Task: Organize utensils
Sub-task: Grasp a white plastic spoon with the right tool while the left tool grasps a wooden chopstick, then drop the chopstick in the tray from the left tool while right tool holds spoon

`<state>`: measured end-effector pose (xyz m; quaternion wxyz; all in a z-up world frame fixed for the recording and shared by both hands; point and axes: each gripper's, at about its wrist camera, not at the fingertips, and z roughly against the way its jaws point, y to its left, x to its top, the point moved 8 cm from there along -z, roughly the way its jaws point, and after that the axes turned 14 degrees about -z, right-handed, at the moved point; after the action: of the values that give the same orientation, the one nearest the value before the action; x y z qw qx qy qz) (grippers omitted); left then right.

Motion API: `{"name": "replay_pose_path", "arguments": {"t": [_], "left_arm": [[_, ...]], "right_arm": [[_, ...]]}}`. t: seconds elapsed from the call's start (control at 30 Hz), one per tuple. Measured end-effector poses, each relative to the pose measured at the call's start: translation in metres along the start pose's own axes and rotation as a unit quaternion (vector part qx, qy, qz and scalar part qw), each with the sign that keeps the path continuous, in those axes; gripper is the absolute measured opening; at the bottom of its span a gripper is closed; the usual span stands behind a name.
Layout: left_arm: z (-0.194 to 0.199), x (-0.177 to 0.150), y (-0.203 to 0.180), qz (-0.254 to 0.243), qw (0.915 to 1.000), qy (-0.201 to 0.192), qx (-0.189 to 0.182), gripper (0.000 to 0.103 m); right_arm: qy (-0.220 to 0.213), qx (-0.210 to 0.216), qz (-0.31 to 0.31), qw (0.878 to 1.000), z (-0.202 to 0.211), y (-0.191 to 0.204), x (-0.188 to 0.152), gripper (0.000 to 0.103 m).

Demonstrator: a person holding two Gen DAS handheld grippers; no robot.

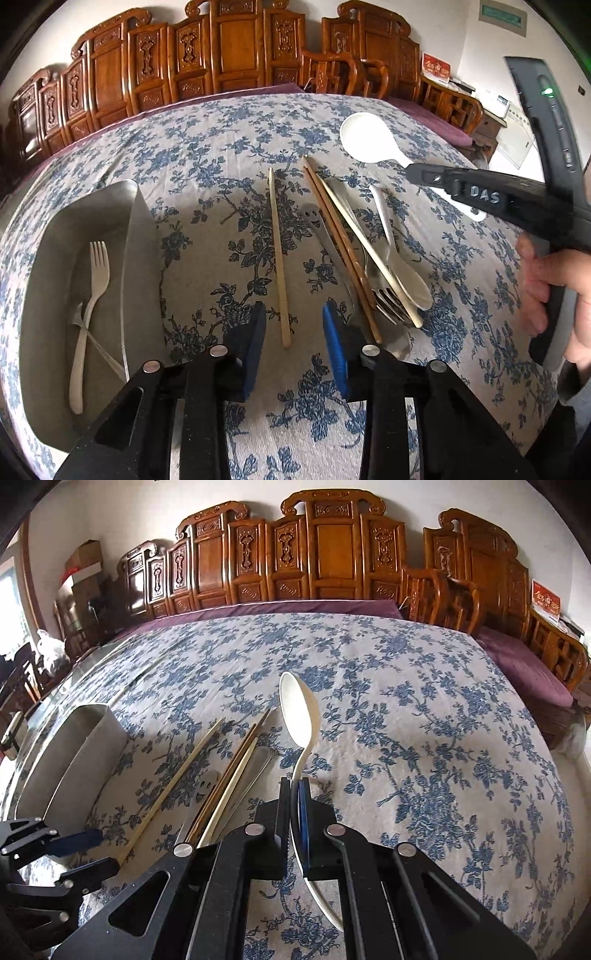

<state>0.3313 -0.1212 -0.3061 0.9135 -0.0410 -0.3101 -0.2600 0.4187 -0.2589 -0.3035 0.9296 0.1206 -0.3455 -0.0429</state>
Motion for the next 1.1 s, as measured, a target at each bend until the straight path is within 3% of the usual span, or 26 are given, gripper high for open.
{"name": "replay_pose_path", "arguments": {"t": [0.1,0.43,0.53,0.63,1.1], "left_arm": [[-0.007,-0.001,-0.001,-0.002,1.0000,0.008,0.001,0.021],[-0.021,-0.002,0.001,0.003,0.9997,0.020,0.011,0.014],[-0.023,-0.001,0.005,0.007,0.9996,0.020,0.019,0.004],[-0.021,-0.002,0.006,0.013,0.9997,0.019,0.006,0.004],[0.044,0.002,0.016,0.006,0.9994,-0.024,0.023,0.004]], "right_arm": [[-0.004,0.000,-0.005,1.000,0.003,-0.003,0.002,0.005],[-0.011,0.005,-0.005,1.000,0.009,0.001,0.001,0.006],[-0.009,0.006,-0.004,1.000,0.009,0.002,0.000,0.006],[-0.009,0.005,-0.004,1.000,0.009,0.002,-0.001,0.006],[-0.020,0.017,0.004,1.000,0.034,0.022,-0.014,0.006]]}}
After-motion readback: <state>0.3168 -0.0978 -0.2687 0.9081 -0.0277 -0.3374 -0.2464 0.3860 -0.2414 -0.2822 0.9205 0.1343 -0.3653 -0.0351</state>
